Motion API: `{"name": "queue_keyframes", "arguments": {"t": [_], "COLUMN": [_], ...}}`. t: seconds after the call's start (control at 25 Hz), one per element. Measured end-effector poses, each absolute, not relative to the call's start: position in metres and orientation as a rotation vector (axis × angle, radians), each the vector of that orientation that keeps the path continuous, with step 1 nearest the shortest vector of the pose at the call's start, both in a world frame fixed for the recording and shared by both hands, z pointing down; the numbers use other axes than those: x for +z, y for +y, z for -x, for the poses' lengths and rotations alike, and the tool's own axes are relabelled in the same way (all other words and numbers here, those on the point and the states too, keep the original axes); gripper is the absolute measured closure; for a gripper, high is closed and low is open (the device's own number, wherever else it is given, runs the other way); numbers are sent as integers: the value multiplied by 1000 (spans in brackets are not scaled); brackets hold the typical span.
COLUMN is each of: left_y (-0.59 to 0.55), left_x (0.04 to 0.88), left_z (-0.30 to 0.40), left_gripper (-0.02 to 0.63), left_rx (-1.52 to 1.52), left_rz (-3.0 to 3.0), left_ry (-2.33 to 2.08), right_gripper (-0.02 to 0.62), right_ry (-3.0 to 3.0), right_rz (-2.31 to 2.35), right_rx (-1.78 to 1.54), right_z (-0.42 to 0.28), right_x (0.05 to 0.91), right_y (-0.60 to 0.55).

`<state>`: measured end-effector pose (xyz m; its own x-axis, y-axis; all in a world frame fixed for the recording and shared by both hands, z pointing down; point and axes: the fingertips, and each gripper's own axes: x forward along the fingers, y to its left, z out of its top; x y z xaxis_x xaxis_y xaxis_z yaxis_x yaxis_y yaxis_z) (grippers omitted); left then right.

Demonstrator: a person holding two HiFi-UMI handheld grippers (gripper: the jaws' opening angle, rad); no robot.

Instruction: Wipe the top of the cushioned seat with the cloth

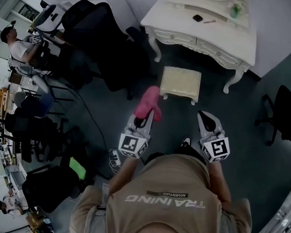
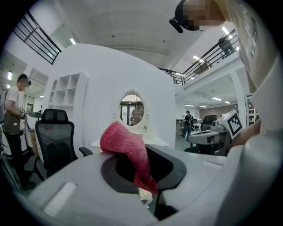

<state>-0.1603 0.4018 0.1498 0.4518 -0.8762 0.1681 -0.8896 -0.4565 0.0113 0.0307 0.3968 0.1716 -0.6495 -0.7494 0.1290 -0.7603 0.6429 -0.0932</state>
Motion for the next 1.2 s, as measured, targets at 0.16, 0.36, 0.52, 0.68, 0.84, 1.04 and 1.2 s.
{"name": "queue_keyframes", "arguments": {"t": [0.16, 0.36, 0.52, 0.68, 0.84, 1.04, 1.2], "left_y": [375, 350, 338, 328, 323, 310, 304], "left_x": [152, 158, 154, 155, 162, 166, 168], "left_z": [149, 131, 122, 121, 120, 122, 145], "left_gripper": [565, 565, 565, 565, 565, 566, 565], "left_rx": [217, 254, 273, 279, 303, 271, 237], "left_rz": [-2557, -2556, -2560, -2540, -2525, -2524, -2532], "left_ry": [-1628, -1650, -1667, -1682, -1662, -1645, -1629], "right_gripper": [591, 591, 591, 591, 591, 591, 591], "right_ry": [-2804, -2826, -2842, -2848, -2843, -2820, -2799], "right_rz": [-1206, -1184, -1156, -1135, -1121, -1105, -1092], "right_rx": [209, 214, 222, 257, 298, 311, 266], "right_z": [-38, -49, -52, -52, -50, -43, -18], "right_x": [177, 184, 186, 191, 198, 207, 204], "right_y": [361, 331, 318, 308, 301, 290, 289]}}
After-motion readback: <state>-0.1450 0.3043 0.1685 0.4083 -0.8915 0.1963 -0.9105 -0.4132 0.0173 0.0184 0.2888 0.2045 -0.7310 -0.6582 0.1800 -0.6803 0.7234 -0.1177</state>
